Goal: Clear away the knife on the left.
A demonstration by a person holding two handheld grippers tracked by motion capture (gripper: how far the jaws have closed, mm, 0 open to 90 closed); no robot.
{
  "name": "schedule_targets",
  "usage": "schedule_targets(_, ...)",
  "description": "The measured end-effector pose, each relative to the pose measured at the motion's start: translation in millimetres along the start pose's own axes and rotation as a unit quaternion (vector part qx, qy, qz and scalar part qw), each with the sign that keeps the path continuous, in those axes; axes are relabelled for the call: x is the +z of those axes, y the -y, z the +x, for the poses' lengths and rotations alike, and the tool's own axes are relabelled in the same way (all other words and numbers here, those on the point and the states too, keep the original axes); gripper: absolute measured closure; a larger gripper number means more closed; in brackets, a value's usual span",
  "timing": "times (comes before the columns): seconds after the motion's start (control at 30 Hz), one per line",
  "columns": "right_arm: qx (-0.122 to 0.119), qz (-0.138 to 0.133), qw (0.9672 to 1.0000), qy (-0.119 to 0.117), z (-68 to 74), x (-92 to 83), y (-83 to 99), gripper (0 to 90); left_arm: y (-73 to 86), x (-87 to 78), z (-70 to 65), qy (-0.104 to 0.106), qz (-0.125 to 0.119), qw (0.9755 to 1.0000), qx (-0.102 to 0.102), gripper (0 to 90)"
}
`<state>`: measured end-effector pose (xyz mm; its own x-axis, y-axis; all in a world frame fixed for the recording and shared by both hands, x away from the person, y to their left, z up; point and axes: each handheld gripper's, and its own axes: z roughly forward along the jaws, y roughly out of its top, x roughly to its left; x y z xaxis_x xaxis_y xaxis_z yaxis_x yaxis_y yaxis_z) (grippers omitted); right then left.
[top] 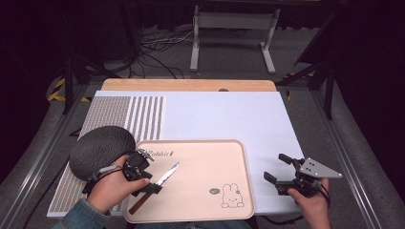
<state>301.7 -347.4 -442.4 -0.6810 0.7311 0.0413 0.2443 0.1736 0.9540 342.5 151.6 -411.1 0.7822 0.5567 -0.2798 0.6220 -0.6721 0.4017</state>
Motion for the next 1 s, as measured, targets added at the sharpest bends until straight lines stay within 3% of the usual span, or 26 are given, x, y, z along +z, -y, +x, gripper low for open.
schedule_targets(0.07,0.0,-0.002,1.0,0.001,0.0,0.2,0.0,7.3,-0.5,-0.3,-2.1,-0.001,-0.001,0.9999,0.011,23.4)
schedule_targets(0.13,0.0,-0.003,1.0,0.001,0.0,0.2,0.0,7.2,-2.1,1.5,-4.8,-0.004,-0.009,0.9977,0.067,23.2)
schedule_targets(0.17,-0.001,-0.003,1.0,0.001,0.0,0.3,0.1,7.1,-2.4,2.4,-6.0,-0.003,-0.008,0.9969,0.078,23.4)
schedule_targets(0.23,0.0,-0.004,1.0,0.001,-0.2,0.4,0.3,6.8,-3.1,5.3,-8.5,-0.011,-0.01,0.9918,0.127,25.2)
schedule_targets(0.27,0.0,-0.004,1.0,0.001,-0.2,0.4,0.3,6.8,-3.3,6.6,-9.3,-0.014,-0.009,0.99,0.14,25.8)
schedule_targets(0.3,-0.001,-0.004,1.0,0.001,-0.3,0.4,0.3,6.7,-4.1,8.0,-9.4,-0.017,-0.009,0.9861,0.165,27.2)
schedule_targets(0.37,0.0,-0.004,1.0,0.001,-0.3,0.6,0.3,6.7,-4.9,9.1,-10.3,-0.017,-0.014,0.9817,0.189,32.3)
schedule_targets(0.47,-0.001,-0.004,1.0,0.0,-0.6,0.9,0.6,6.6,-6.5,10.8,-12.3,-0.014,-0.01,0.975,0.222,50.4)
schedule_targets(0.57,0.0,-0.005,1.0,0.0,-0.7,0.7,0.7,6.6,-7.4,15.7,-14.5,-0.01,0.008,0.9664,0.257,72.6)
schedule_targets(0.6,0.0,-0.005,1.0,0.001,-0.7,0.6,0.8,6.6,-7.3,17.1,-14.8,-0.011,0.011,0.9643,0.265,78.3)
schedule_targets(0.67,0.0,-0.004,1.0,0.001,-0.8,0.6,0.9,6.6,-7.3,18.7,-14.7,-0.012,0.017,0.9629,0.269,88.9)
schedule_targets(1.0,-0.001,-0.004,1.0,0.0,-1.2,0.9,1.0,6.6,-6.6,27.2,-13.8,-0.024,0.059,0.9571,0.283,90.0)
